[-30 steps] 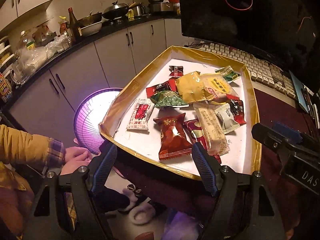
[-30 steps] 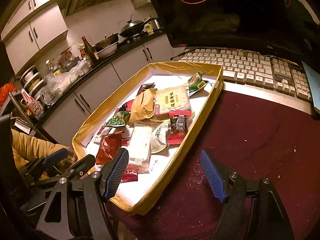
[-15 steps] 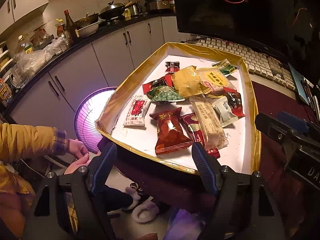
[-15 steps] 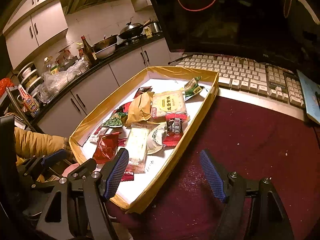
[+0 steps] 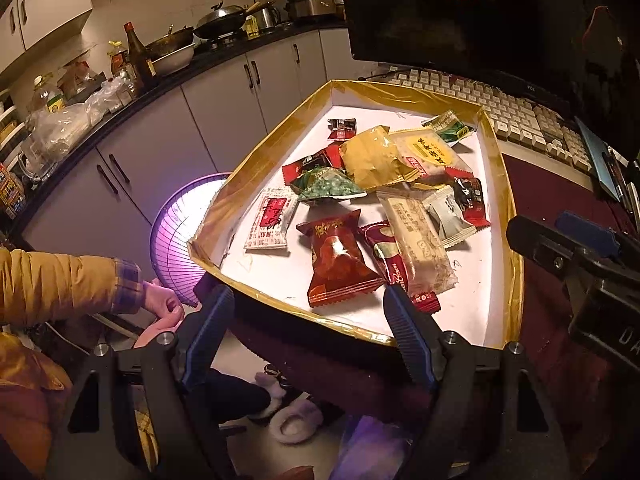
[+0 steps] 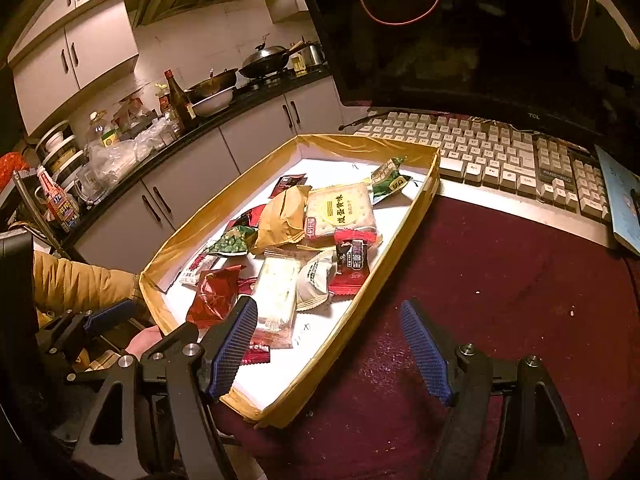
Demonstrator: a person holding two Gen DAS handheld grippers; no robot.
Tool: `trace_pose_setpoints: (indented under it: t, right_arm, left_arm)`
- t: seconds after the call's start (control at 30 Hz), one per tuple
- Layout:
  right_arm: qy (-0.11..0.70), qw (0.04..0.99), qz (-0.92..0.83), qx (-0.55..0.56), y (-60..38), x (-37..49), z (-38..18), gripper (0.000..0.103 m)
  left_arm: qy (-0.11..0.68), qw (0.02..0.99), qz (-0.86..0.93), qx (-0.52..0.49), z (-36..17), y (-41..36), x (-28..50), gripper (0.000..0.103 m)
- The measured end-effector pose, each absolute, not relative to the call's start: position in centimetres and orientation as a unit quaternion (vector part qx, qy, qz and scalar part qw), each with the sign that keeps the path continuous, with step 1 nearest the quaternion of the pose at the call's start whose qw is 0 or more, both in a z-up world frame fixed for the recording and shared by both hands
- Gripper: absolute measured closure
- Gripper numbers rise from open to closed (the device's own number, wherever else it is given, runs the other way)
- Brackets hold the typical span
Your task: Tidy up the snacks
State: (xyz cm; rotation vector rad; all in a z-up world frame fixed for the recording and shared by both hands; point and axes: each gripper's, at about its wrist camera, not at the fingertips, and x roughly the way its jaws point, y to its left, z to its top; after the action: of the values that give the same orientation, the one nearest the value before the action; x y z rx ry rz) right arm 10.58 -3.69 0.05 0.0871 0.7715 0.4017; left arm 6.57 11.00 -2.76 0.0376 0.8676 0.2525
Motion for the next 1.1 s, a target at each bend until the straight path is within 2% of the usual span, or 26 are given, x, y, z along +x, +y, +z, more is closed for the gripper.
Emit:
trace_pose_setpoints:
  t: [1.1]
  right_arm:
    - [0.385,0.907,0.167,0.031,-3.68,10.76,-0.52,0.027]
  left_arm:
    - [0.422,0.902,0.088,0.001,-2.61,11.71,6.83,0.026]
